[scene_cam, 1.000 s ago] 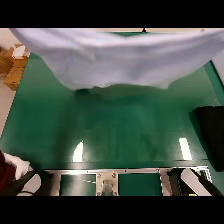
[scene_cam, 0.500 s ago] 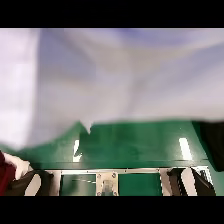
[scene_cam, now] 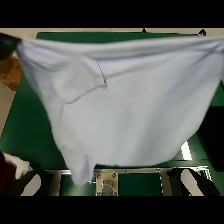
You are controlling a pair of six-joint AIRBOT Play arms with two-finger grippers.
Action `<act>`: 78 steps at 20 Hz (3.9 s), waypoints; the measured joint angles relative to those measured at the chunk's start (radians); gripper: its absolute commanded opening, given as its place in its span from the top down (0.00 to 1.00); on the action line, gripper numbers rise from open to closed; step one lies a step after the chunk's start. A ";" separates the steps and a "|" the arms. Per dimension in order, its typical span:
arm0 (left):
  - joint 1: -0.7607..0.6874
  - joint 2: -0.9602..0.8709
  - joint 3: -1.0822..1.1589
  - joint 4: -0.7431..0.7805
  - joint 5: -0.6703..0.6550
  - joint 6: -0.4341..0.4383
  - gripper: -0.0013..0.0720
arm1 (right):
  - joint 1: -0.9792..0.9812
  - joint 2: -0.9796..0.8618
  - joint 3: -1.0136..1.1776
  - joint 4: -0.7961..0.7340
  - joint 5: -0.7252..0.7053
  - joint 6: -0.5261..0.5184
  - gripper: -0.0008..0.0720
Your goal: Fold the shirts.
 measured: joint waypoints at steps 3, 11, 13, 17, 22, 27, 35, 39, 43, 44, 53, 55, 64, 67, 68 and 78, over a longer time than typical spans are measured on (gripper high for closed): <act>-0.078 -0.199 -0.099 -0.040 0.152 0.092 0.95 | 0.097 -0.206 -0.093 0.011 -0.126 -0.041 0.97; -0.134 -0.676 0.137 -0.121 0.289 0.147 0.95 | 0.158 -0.780 0.189 0.070 -0.144 -0.014 0.97; -0.132 -0.719 0.206 -0.125 0.287 0.140 0.95 | 0.162 -0.842 0.272 0.070 -0.114 0.009 0.97; -0.103 -0.756 0.301 -0.128 0.266 0.121 0.95 | 0.159 -0.895 0.391 0.066 -0.070 0.027 0.97; -0.086 -0.769 0.337 -0.119 0.232 0.111 0.95 | 0.166 -0.913 0.443 0.055 -0.052 0.032 0.97; -0.080 -0.772 0.344 0.056 0.106 0.063 0.95 | 0.154 -0.919 0.453 -0.087 0.061 0.081 0.97; -0.027 -0.772 0.333 0.322 -0.232 -0.002 0.95 | 0.111 -0.919 0.412 -0.400 0.330 0.179 0.97; -0.021 -0.772 0.271 0.358 -0.267 -0.010 0.95 | 0.111 -0.920 0.362 -0.444 0.359 0.189 0.97; -0.019 -0.772 0.217 0.347 -0.251 -0.011 0.95 | 0.116 -0.920 0.343 -0.459 0.367 0.192 0.97; -0.019 -0.772 0.211 0.335 -0.246 -0.008 0.95 | 0.120 -0.921 0.340 -0.460 0.369 0.192 0.86; 0.022 -0.752 0.191 0.279 -0.493 -0.104 0.13 | 0.078 -0.827 0.311 -0.550 0.517 0.328 0.59; 0.053 -0.690 0.126 0.300 -0.552 -0.134 0.13 | 0.049 -0.732 0.225 -0.583 0.521 0.351 0.61; 0.154 -0.190 -0.494 0.374 -0.405 -0.243 0.14 | -0.071 -0.200 -0.473 -0.585 0.255 0.481 0.56; 0.158 -0.106 -0.668 0.369 -0.326 -0.262 0.14 | -0.078 -0.129 -0.638 -0.506 0.148 0.491 0.53; 0.150 -0.093 -0.715 0.360 -0.301 -0.264 0.14 | -0.079 -0.117 -0.683 -0.464 0.118 0.486 0.53; -0.114 -0.059 -0.930 0.060 0.170 -0.219 0.95 | 0.092 -0.103 -0.839 -0.135 -0.205 0.426 0.72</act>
